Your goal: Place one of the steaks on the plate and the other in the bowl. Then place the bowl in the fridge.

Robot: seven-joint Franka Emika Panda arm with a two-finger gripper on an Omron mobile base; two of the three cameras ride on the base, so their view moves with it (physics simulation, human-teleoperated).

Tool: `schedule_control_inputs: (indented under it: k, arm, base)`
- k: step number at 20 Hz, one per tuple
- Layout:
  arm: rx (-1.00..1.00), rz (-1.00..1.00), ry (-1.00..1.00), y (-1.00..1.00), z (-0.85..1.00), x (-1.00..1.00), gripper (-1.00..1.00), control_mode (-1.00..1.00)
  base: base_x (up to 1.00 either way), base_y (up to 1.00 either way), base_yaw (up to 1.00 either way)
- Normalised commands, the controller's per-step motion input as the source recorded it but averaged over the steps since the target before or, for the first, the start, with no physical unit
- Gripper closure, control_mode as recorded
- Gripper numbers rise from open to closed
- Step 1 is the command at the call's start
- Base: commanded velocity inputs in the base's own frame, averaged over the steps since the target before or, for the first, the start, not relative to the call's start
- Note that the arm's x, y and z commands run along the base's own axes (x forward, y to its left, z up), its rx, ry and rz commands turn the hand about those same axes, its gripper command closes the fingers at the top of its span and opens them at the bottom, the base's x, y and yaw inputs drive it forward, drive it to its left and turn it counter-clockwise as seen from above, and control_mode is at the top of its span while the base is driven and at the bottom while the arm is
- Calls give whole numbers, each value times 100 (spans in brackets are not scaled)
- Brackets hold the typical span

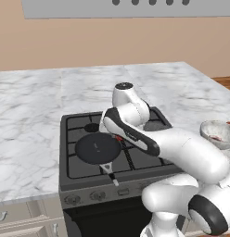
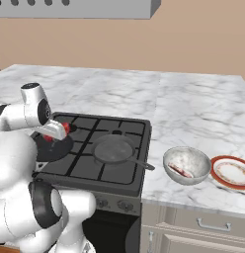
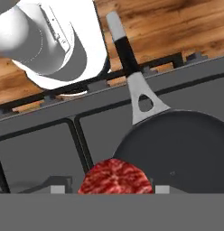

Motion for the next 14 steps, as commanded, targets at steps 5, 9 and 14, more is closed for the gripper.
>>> schedule_control_inputs:
  k: [5,9,14]
  arm:
    - [4,15,-3,-100,53,-60,100,-100]
    - [1,23,1,-95,57,-62,100,-100]
    - [-1,16,7,-89,48,-47,100,-100]
  base:
    - [0,0,0]
    - [0,0,0]
    - [0,0,0]
